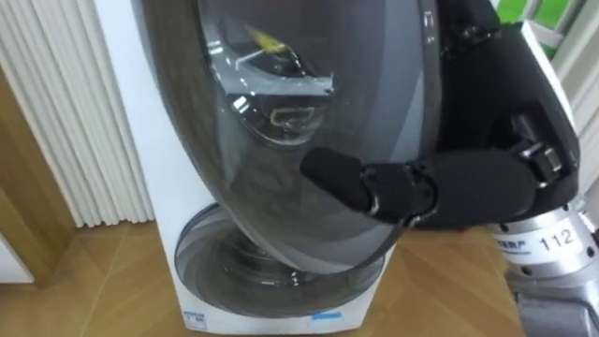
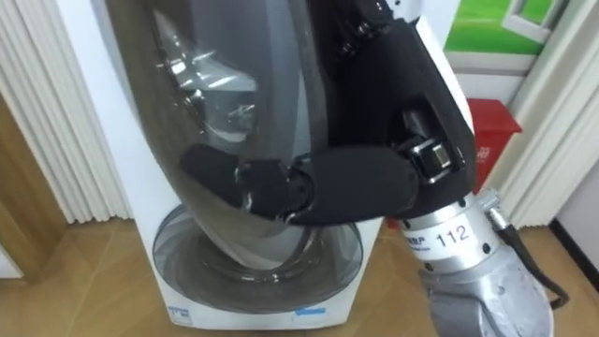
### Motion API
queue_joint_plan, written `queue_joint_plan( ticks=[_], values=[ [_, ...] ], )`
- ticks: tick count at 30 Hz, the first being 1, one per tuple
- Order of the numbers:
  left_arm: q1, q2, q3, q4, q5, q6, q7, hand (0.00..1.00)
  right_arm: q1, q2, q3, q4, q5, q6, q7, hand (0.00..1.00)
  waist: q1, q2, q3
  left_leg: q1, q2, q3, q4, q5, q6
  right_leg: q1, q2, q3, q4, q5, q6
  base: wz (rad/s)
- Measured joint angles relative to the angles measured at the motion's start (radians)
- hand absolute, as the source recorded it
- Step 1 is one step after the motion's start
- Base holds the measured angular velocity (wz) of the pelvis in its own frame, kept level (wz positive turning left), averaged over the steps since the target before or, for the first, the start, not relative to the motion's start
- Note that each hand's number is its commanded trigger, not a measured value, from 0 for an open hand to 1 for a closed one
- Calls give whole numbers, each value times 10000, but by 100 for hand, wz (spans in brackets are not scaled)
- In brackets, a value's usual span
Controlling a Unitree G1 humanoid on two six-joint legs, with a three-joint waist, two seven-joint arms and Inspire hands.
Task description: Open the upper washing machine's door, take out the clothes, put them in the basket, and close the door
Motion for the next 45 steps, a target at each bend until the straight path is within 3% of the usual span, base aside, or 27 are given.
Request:
queue_joint_plan(
  ticks=[2,5,11,17,19,21,23,25,26,30,32,34,41,45],
  values=[
    [19,13,-195,-21,1,45,-7,0,0,384,122,355,30,-210,-5,0,38,25,52,-10,18,-43,73,27,-37,81,-14,-162,12,-47,-44,21],
    [13,23,-356,27,58,47,-3,0,1,746,259,689,477,-497,-10,0,238,47,48,-94,57,-119,142,83,-111,54,-14,-383,29,-196,-8,17],
    [235,7,-567,118,262,56,179,0,-44,865,1261,1137,1248,-1252,29,0,772,31,52,-197,98,-147,183,419,-261,-17,2,-672,51,-248,-199,16],
    [267,-48,-557,95,264,182,191,0,-706,933,2225,1854,1596,-1332,769,0,1389,47,45,-544,163,-139,399,530,-357,-79,48,-1213,76,-380,-366,36],
    [231,-116,-538,96,292,181,189,0,-950,926,2539,2246,1533,-1123,1140,0,1647,64,40,-629,159,-140,413,539,-369,-100,52,-1252,75,-370,-423,22],
    [223,-172,-539,96,288,178,177,0,-998,836,2957,2498,1228,-569,1429,0,1864,69,40,-681,149,-170,402,538,-370,-140,47,-1269,67,-346,-476,5],
    [203,-212,-545,98,274,173,57,0,-995,617,3642,2999,695,374,1673,0,1895,48,59,-746,123,-214,333,520,-360,-168,12,-1448,43,-333,-466,15],
    [166,-219,-560,117,209,166,-58,0,-995,458,3820,3122,395,905,1769,0,1913,35,67,-857,80,-311,319,506,-341,-173,-27,-1556,29,-328,-445,14],
    [150,-224,-568,133,199,166,-63,0,-996,427,3847,3122,394,957,1791,0,1963,34,111,-846,60,-305,225,508,-338,-181,-39,-1564,29,-324,-427,5],
    [16,-222,-567,194,197,172,-63,0,-1047,434,3865,3121,407,958,1796,0,2049,32,160,-823,-2,-361,90,510,-334,-178,-80,-1612,2,-343,-367,1],
    [-212,-221,-567,196,189,168,-63,0,-1076,442,3917,3121,406,1000,1871,0,2131,43,253,-834,-29,-406,31,510,-334,-166,-98,-1634,-16,-367,-330,4],
    [-298,-219,-567,196,187,164,-63,0,-1199,440,4036,3122,405,1145,1867,0,2143,41,271,-821,-39,-391,-11,510,-334,-204,-103,-1634,-33,-376,-316,0],
    [-281,-214,-551,175,205,174,-62,0,-1439,434,4230,3122,247,1496,1848,0,2172,-96,213,-613,-121,-399,-204,510,-333,-92,-157,-1601,-41,-456,-212,0],
    [-218,-204,-523,175,198,173,-50,0,-1441,412,4191,3122,-53,1511,1839,0,2157,-112,219,-551,-153,-410,-210,509,-331,-8,-171,-1569,-117,-458,-205,0]
  ],
)
